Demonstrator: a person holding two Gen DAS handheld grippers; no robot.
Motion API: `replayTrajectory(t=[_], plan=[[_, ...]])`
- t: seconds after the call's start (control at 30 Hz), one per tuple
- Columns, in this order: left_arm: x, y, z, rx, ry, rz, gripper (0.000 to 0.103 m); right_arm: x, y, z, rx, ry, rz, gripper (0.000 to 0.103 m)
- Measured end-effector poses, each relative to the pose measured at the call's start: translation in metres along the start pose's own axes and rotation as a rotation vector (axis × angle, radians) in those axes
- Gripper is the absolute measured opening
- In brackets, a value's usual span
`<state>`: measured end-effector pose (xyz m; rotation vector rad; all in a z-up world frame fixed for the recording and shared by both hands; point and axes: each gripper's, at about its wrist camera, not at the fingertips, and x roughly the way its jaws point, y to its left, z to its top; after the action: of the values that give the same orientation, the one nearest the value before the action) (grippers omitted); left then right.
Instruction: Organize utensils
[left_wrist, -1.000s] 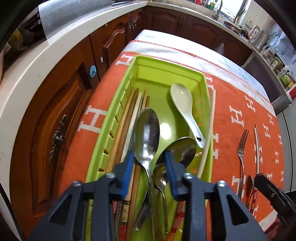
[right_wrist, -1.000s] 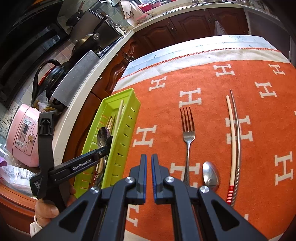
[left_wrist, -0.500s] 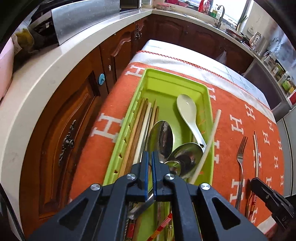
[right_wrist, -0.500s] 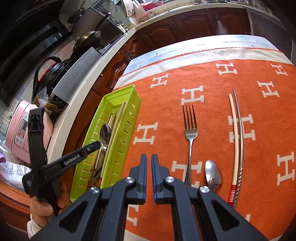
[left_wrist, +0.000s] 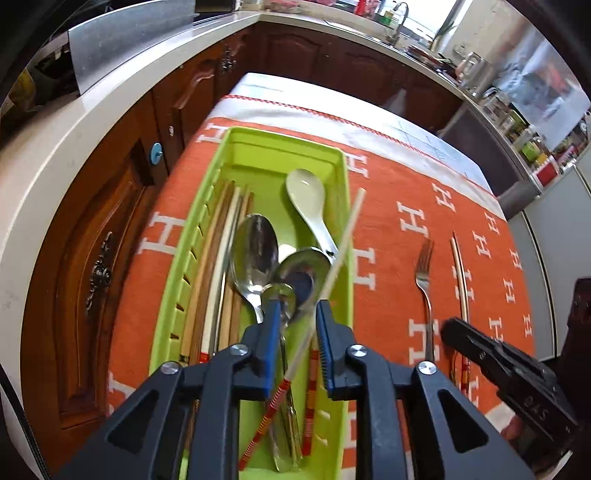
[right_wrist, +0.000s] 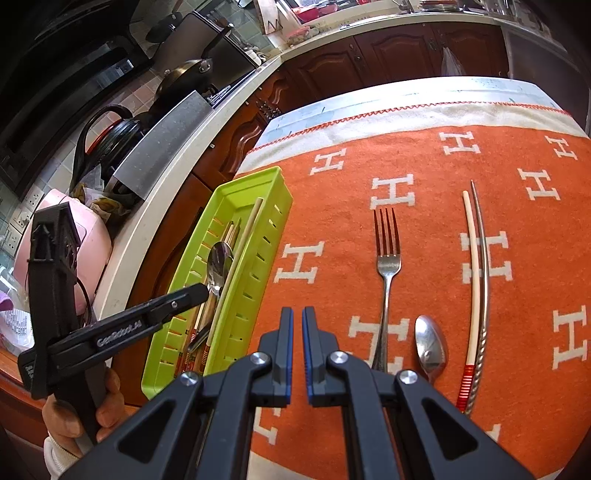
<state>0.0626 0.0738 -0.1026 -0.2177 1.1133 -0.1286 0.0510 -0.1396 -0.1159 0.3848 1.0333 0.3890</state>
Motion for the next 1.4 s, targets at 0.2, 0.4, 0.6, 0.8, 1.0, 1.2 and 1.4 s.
replayTrajectory(t=[0.2, 0.4, 0.6, 0.8, 1.0, 1.2, 1.4], plan=[[0.010, -0.005, -0.012, 0.068, 0.030, 0.023, 0.022, 0.002, -0.001, -0.001, -0.001, 0.011, 0.007, 0.005], [0.011, -0.007, -0.018, 0.098, -0.011, 0.034, 0.006, 0.001, -0.004, -0.001, 0.006, 0.009, 0.000, 0.005], [-0.011, -0.003, -0.020, 0.106, -0.062, 0.048, 0.005, 0.002, -0.006, -0.002, 0.014, 0.016, 0.009, 0.005], [-0.032, 0.008, -0.014, 0.090, -0.085, 0.132, 0.003, 0.002, -0.006, -0.002, 0.012, 0.016, 0.013, 0.005], [-0.022, 0.016, -0.009, 0.092, -0.066, 0.209, 0.003, 0.002, -0.007, -0.004, 0.014, 0.021, 0.011, 0.005], [-0.031, 0.013, 0.004, 0.116, -0.095, 0.284, 0.003, 0.001, -0.010, -0.004, 0.017, 0.014, 0.010, 0.005], [-0.006, 0.011, 0.009, 0.171, -0.026, 0.336, 0.004, 0.004, -0.013, -0.004, 0.026, 0.022, 0.016, 0.005]])
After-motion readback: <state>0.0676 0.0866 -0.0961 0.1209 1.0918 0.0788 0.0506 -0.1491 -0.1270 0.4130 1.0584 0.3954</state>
